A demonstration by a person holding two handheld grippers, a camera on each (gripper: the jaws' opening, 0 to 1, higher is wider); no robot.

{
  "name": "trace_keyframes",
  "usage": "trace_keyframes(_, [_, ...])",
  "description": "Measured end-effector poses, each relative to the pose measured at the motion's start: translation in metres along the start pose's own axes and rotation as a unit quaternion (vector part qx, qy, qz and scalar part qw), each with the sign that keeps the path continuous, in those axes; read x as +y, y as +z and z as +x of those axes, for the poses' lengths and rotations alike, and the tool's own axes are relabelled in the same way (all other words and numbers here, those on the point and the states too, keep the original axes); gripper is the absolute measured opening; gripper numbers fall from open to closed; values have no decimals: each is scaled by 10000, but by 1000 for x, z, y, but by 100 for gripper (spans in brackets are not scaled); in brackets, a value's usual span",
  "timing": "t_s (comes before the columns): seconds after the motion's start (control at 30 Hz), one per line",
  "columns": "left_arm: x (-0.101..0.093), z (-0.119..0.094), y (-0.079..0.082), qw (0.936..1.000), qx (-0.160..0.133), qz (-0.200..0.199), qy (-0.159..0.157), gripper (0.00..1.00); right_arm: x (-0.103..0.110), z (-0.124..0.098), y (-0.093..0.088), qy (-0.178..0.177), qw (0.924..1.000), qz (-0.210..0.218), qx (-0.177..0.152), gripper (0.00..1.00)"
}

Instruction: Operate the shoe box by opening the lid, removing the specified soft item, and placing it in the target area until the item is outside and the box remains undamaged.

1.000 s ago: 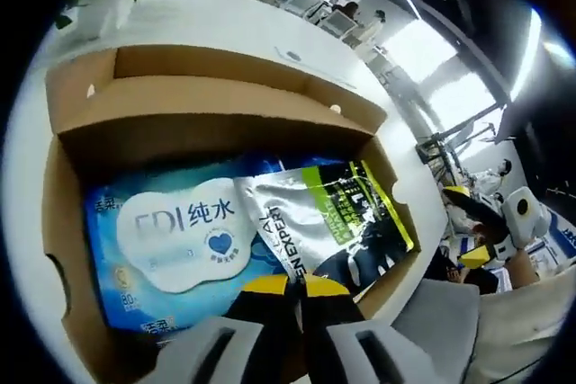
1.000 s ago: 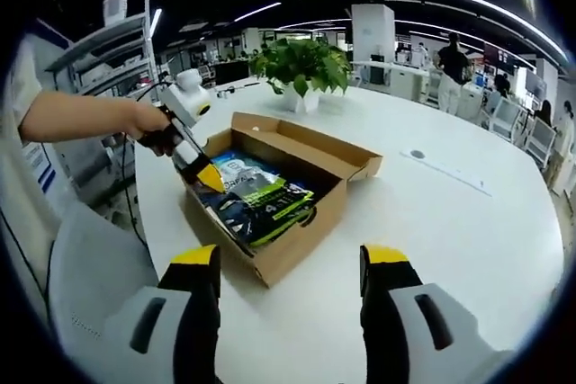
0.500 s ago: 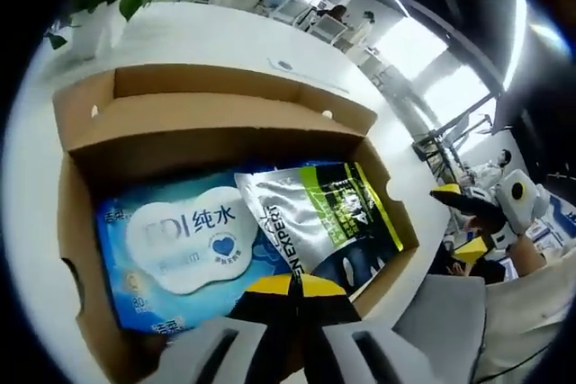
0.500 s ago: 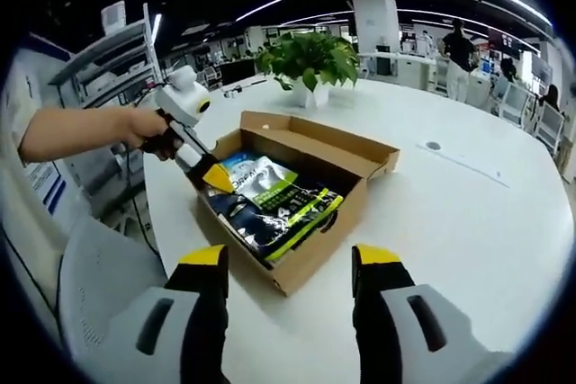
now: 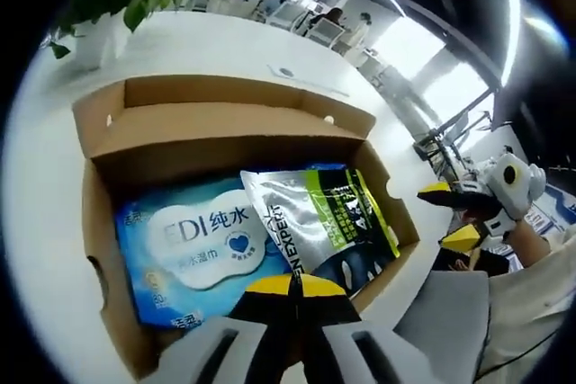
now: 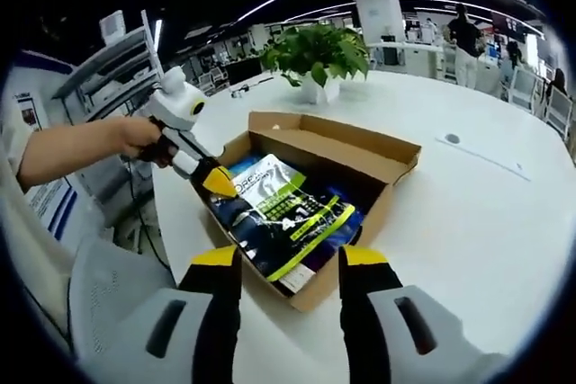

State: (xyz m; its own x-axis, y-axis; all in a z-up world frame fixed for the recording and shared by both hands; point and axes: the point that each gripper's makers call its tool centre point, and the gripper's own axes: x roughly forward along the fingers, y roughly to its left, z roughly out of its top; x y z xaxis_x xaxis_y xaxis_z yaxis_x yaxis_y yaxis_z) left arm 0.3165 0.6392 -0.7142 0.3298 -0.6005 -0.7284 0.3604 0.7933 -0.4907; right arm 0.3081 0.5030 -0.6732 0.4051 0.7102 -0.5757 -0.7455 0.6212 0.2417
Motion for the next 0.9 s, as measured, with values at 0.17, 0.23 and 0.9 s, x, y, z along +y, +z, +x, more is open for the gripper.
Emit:
trace_keyframes(0.17, [5,-6,0,10000,-66,1,36,0,6,14,1,111,9997,-92,197,37])
trace_keyframes(0.23, [9,-9,0,9999,-92,16,54,0,7,20,1,152,9994,-94,280,37])
trace_keyframes(0.9, [14,-13,-1,9998,-182,70,52,0,7,61,-20,148,9918,112,1265,26])
